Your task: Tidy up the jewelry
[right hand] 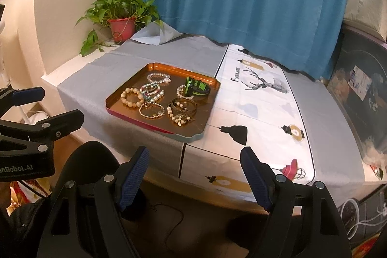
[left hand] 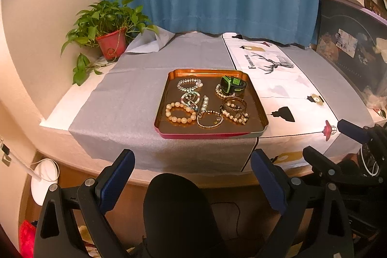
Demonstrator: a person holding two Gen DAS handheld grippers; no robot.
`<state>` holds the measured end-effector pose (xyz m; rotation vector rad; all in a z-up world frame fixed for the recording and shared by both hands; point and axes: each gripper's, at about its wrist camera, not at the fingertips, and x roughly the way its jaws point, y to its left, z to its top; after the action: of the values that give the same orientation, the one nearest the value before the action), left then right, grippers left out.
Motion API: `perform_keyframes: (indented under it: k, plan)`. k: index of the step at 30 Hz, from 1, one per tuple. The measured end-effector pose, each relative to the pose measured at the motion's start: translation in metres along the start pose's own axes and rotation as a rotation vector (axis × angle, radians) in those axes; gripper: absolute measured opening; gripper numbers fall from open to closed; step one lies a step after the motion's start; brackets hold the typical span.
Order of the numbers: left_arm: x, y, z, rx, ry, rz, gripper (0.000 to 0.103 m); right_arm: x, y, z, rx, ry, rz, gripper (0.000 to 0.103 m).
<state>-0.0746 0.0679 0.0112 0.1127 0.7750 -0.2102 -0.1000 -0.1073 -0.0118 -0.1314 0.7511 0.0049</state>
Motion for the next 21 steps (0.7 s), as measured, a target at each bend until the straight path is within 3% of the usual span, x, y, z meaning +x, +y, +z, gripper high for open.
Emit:
perform_keyframes:
  k: [21]
  plan:
    - [0.0007,-0.0007,0.002,0.013,0.001,0.009,0.096,-0.0012,0.0037,0.0017,-0.007,-0.002,-0.002,0.079]
